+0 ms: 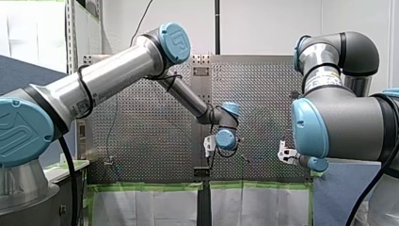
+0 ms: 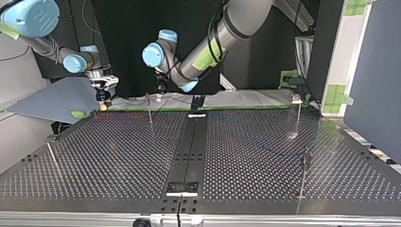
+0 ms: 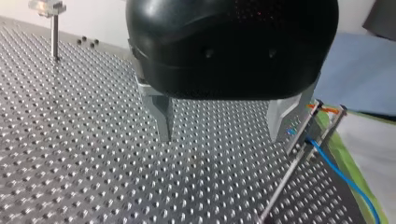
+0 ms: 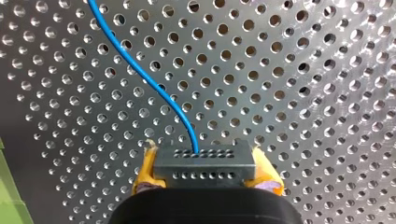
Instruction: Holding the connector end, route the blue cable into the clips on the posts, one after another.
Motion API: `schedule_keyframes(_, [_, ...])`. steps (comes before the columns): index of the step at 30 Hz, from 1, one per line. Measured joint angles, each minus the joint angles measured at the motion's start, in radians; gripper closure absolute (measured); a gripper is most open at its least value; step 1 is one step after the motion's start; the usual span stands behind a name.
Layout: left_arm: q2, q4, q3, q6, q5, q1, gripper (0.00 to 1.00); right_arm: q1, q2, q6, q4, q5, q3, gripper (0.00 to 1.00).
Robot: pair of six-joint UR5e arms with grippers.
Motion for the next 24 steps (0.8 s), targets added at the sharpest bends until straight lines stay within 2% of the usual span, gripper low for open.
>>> schedule_keyframes(10, [0.088, -0.064, -0.088, 0.009, -0.083, 0.003, 0.01, 0.002, 0.000, 0.000, 0.003, 0.000, 0.000, 1.00])
schedule_keyframes(24, [0.219, -0.081, -0.219, 0.011, -0.097, 0.004, 0.01, 0.004, 0.000, 0.000, 0.002, -0.004, 0.000, 1.00])
